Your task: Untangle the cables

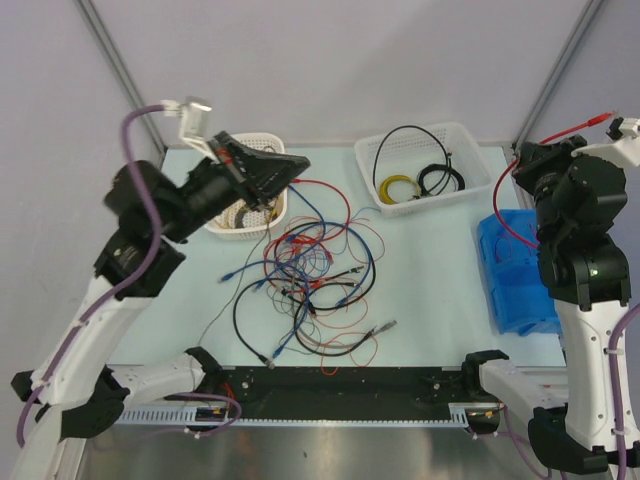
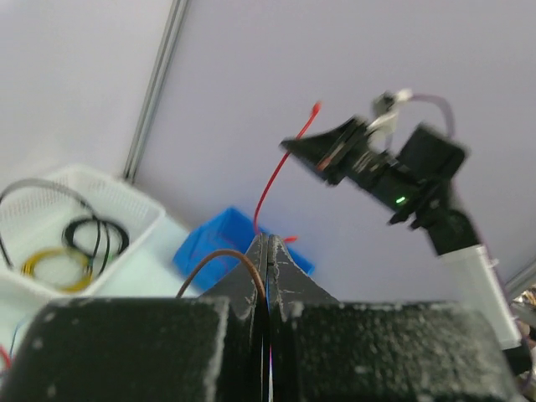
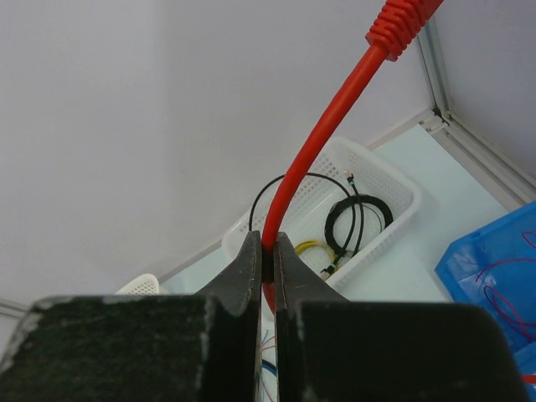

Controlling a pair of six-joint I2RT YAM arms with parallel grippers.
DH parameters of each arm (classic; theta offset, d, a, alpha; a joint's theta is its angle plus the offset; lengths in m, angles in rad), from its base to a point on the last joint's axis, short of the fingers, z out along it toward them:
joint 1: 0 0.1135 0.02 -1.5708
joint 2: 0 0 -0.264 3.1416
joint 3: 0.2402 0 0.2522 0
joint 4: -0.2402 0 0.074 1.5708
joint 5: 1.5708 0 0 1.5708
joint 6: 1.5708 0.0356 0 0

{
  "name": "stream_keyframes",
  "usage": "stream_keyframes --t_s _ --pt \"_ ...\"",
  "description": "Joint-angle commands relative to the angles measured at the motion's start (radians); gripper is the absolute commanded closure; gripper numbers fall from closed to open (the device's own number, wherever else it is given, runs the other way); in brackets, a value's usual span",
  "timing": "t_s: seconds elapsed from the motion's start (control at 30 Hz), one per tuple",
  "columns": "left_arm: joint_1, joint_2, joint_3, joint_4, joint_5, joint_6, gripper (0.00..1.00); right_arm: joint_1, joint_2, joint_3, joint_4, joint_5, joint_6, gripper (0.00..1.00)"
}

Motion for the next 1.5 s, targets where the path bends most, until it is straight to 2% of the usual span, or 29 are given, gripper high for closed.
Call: stream_keyframes --t_s 0.0,0.27,0.57,0.67,0.77,0.93,1.07,1.27,1.33,1.47 --pt "-0.004 0.029 -0.081 0.022 -0.007 0.016 1.0 -0.002 -0.016 -0.007 0.044 0.019 -0.025 1.0" --pt "-0.003 0.007 -0.247 0.091 -0.056 0.027 1.0 0.004 0.006 -0.01 0.055 0.022 -0.035 1.0" --pt "-0.001 -0.054 -0.592 0.184 -0.058 -0.086 1.0 -0.086 0.096 -0.028 0.086 0.023 0.035 1.0" --pt "-0.001 -0.08 -0.692 0.191 -0.081 -0.108 1.0 -0.123 0.143 -0.028 0.153 -0.036 0.015 1.0" --pt "-0.003 -0.091 -0.773 0.177 -0.075 -0.129 0.92 -0.215 0.168 -0.053 0.272 -0.164 -0.017 1.0" --pt "0.006 -0.138 -0.85 0.154 -0.087 -0.145 0.92 -0.334 0.24 -0.085 0.317 -0.205 0.064 1.0" --pt "0.036 -0.169 -0.884 0.154 -0.061 -0.149 0.98 -0.416 0.285 -0.154 0.404 -0.357 0.116 1.0" --pt "0.045 -0.178 -0.908 0.138 -0.036 -0.143 1.0 -0.457 0.334 -0.22 0.518 -0.354 0.106 1.0" --pt "0.048 -0.177 -0.914 0.137 -0.027 -0.143 1.0 -0.494 0.352 -0.26 0.566 -0.362 0.121 1.0" --pt "0.046 -0.172 -0.917 0.148 -0.013 -0.139 1.0 -0.545 0.392 -0.331 0.731 -0.496 0.179 1.0"
